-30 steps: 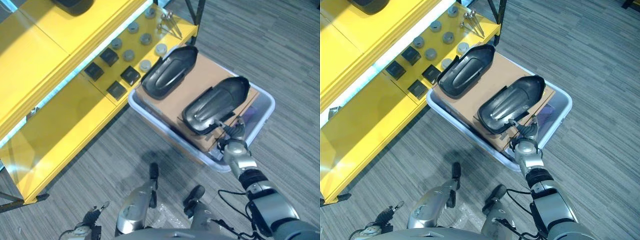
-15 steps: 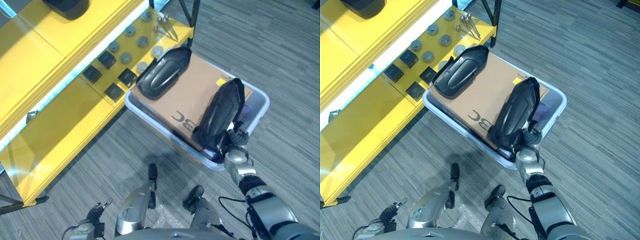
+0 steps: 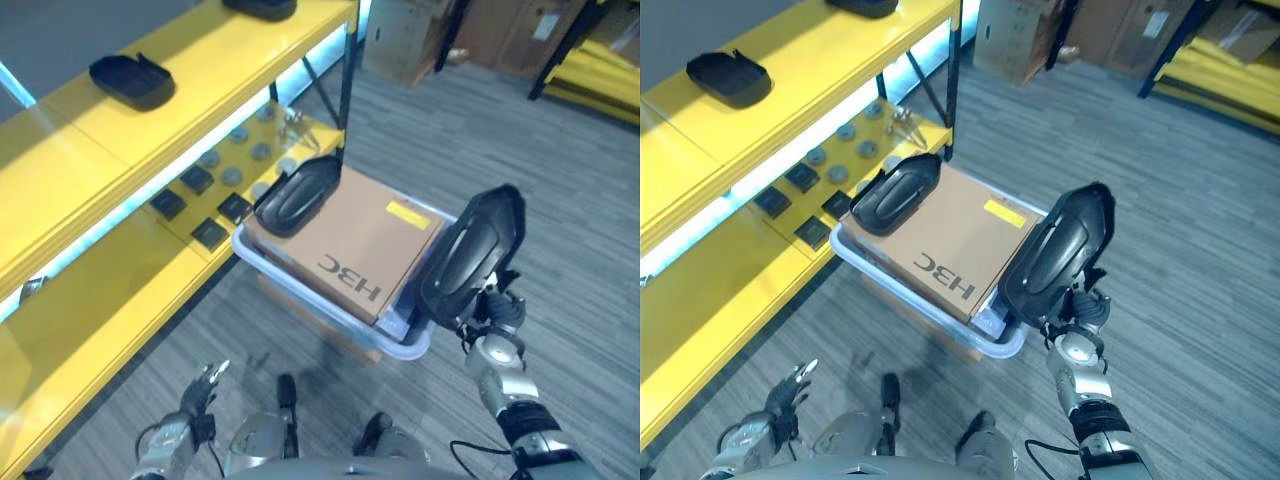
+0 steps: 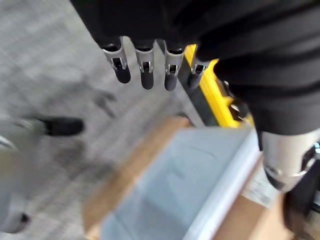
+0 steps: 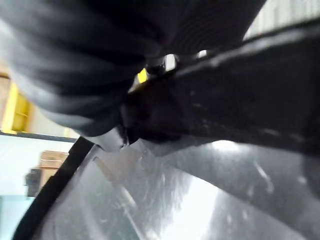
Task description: Move parts from the plastic box to the shelf.
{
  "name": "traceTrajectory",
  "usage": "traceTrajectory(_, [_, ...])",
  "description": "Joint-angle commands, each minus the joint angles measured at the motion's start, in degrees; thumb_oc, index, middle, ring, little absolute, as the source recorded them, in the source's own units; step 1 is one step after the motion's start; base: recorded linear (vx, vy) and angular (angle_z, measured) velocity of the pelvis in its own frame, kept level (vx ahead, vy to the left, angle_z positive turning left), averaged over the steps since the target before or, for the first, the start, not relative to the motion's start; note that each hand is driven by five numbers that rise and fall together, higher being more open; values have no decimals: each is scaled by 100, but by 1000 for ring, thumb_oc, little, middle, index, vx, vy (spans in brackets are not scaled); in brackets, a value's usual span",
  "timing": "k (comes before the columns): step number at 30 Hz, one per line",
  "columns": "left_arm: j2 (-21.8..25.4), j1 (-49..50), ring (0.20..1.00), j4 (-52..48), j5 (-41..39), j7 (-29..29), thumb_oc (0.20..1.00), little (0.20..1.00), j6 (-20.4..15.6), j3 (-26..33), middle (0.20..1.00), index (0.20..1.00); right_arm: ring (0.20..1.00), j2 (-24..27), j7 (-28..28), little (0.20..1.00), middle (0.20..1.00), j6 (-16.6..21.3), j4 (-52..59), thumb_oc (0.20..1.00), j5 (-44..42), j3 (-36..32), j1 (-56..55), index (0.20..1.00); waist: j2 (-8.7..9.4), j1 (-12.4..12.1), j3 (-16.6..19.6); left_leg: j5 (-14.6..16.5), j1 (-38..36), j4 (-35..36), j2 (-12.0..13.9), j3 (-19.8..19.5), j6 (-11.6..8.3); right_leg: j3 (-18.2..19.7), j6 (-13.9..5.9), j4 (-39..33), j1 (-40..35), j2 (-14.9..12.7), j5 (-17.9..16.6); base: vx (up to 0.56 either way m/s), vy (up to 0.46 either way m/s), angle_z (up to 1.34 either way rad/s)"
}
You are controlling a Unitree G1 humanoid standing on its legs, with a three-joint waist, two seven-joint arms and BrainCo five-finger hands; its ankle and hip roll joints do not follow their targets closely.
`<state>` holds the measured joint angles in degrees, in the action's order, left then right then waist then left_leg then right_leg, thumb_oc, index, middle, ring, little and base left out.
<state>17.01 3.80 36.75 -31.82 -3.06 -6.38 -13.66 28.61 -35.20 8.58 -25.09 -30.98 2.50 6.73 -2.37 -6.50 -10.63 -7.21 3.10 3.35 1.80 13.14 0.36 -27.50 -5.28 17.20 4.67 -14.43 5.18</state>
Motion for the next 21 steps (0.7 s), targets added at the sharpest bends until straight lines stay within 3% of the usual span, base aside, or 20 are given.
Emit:
traceTrajectory(1, [314,-356,1000,-414,-480,-251,1000,1000,444,-134,1000,1000,200,277,161,200,200,221,85,200,407,-271,375,200,134,-38,74,578,-198,-133,313,347,-286,450,-697,-1456,-351,-290,-1028,176,-89,-11])
traceTrajectory(7, [260,-1168,1000,-1581,-1282,-578,1000,1000,1855,-445,1000,1000,200,281,819,200,200,-99,697,200,1242,-5,88,200,214,243,453,492,-562,-1,300,460,-201,591,-654,-1738,-649,-174,-1199,68,-78,-25])
traceTrajectory(13, [-21,-2132,1000,-1587,-1178,-614,1000,1000,2333,-988,1000,1000,200,220,1276,200,200,-226,839,200,1490,537,152,200,291,522,712,475,-712,70,359,576,-200,786,-662,-1856,-715,-49,-1197,26,-81,-29])
traceTrajectory(21, [-458,-2901,1000,-1314,-1577,-529,1000,1000,2959,-1640,1000,1000,200,38,1337,200,200,-397,485,200,1622,1265,724,200,311,708,912,501,-819,18,466,804,-223,908,-620,-1936,-768,53,-1150,15,-57,-24])
